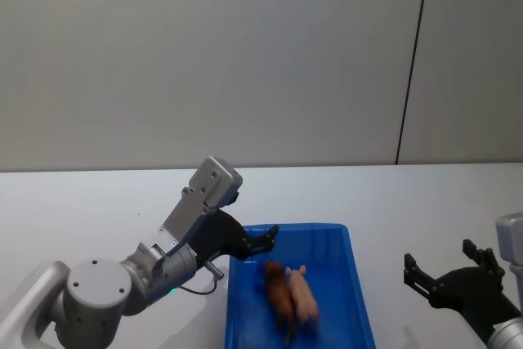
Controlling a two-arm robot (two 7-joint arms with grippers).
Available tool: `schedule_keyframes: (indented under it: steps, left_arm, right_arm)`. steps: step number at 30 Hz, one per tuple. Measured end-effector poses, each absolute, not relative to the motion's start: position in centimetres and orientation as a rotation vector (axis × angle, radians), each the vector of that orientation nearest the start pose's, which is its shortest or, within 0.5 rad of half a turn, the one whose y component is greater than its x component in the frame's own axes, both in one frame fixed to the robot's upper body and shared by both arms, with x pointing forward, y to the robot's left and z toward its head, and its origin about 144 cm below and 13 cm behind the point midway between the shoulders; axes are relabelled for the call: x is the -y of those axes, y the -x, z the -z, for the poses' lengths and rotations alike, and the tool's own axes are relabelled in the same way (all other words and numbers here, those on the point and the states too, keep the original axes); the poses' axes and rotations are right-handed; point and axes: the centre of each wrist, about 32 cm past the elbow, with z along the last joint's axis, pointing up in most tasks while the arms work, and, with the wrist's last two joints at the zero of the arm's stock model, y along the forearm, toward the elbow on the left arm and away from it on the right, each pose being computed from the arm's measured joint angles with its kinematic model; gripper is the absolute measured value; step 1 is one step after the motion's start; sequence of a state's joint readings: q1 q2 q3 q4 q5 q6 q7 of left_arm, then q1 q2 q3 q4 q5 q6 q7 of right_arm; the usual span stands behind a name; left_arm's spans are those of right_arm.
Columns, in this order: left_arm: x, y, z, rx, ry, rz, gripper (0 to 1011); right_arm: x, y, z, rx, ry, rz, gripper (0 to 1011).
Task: Pick up the two dolls from the table and place them into the box.
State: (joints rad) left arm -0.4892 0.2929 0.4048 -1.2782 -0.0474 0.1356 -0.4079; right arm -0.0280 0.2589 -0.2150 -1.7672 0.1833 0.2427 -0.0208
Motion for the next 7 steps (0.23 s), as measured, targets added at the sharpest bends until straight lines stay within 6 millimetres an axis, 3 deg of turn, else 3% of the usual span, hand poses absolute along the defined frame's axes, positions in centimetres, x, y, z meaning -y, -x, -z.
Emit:
schedule_keyframes:
  steps: [7]
  left_arm:
    - [-22.28, -57.70, -121.34, 0.216, -0.341, -0.910, 1001]
  right_arm:
    - [22.10, -44.07, -118.35, -0.032, 0.157, 1.344, 1001]
